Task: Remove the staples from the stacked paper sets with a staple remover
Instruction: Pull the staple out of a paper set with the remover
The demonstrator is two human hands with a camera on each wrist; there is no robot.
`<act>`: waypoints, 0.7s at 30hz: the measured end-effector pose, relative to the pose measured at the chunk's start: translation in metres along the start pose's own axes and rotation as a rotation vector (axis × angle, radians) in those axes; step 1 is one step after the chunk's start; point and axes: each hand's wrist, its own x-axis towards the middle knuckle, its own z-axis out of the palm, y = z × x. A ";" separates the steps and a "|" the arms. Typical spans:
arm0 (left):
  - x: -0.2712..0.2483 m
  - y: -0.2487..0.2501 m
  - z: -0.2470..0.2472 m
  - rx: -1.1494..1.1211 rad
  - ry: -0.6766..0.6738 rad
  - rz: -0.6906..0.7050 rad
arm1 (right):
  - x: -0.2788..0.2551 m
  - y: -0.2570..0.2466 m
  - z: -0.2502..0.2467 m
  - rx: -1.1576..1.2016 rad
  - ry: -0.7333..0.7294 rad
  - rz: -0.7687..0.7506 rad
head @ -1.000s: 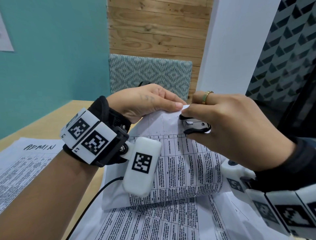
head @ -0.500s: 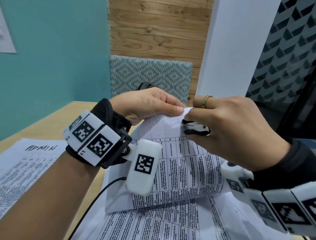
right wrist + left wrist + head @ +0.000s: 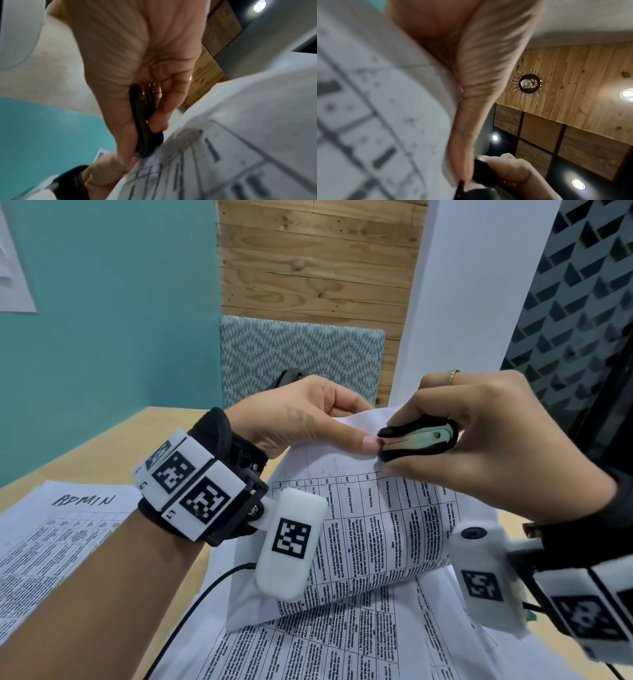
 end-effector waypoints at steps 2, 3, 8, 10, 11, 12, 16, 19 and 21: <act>0.000 0.000 0.000 -0.011 0.008 0.017 | 0.000 0.001 -0.003 0.078 0.008 0.028; 0.000 0.000 0.000 -0.019 0.009 0.023 | 0.000 0.002 -0.004 0.107 0.014 0.038; -0.001 0.001 0.002 -0.032 -0.008 0.040 | 0.000 0.005 -0.007 0.218 0.028 0.084; -0.001 0.002 0.004 -0.025 0.001 0.053 | 0.000 0.005 -0.007 0.253 0.036 0.107; 0.000 0.003 0.005 -0.011 0.020 0.057 | 0.000 0.006 -0.008 0.267 0.042 0.119; 0.000 0.004 0.007 0.006 0.045 0.059 | 0.000 0.006 -0.008 0.279 0.048 0.128; 0.002 0.005 0.013 0.121 0.133 0.062 | 0.001 0.007 -0.007 0.250 0.045 0.144; 0.001 0.004 0.008 0.233 0.168 0.014 | 0.001 0.004 -0.005 0.133 0.006 0.126; 0.000 0.004 0.000 0.315 0.208 -0.028 | -0.001 0.003 -0.011 0.108 0.014 0.141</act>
